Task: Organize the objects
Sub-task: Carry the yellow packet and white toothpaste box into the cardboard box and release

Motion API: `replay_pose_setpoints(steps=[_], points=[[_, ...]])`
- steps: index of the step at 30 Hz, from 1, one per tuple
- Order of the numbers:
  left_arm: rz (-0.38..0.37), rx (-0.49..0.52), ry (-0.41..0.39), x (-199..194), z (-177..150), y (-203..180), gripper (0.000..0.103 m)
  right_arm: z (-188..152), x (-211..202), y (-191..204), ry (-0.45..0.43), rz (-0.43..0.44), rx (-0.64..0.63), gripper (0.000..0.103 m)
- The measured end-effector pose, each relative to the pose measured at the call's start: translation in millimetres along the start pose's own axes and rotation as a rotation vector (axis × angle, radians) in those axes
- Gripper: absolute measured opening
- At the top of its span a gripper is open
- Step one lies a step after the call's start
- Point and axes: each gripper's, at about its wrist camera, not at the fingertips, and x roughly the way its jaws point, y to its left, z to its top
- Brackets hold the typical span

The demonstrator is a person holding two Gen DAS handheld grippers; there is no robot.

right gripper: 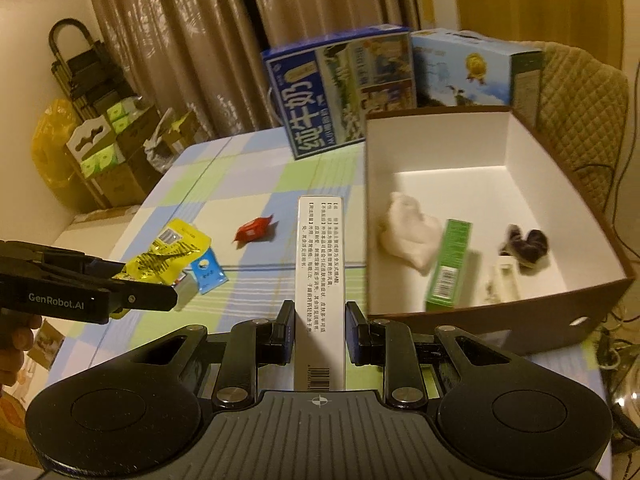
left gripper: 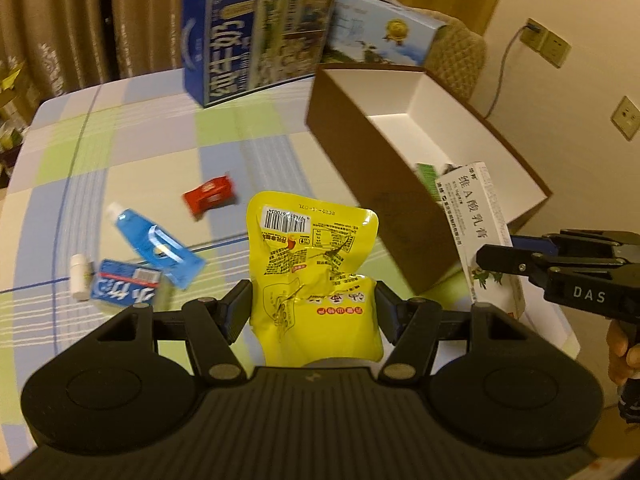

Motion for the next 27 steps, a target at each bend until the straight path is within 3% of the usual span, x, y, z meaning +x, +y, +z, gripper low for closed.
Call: replay_pose_setpoints(steps=[17, 27], points=[[-0.069, 0.087, -0.033, 38, 39, -102, 0.06, 16, -43, -90, -0.056, -0.06, 0.056, 0.022], [-0.062, 0.123, -0.057, 84, 89, -144, 0.06, 56, -27, -142, -0.072, -0.064, 0.087, 0.022]])
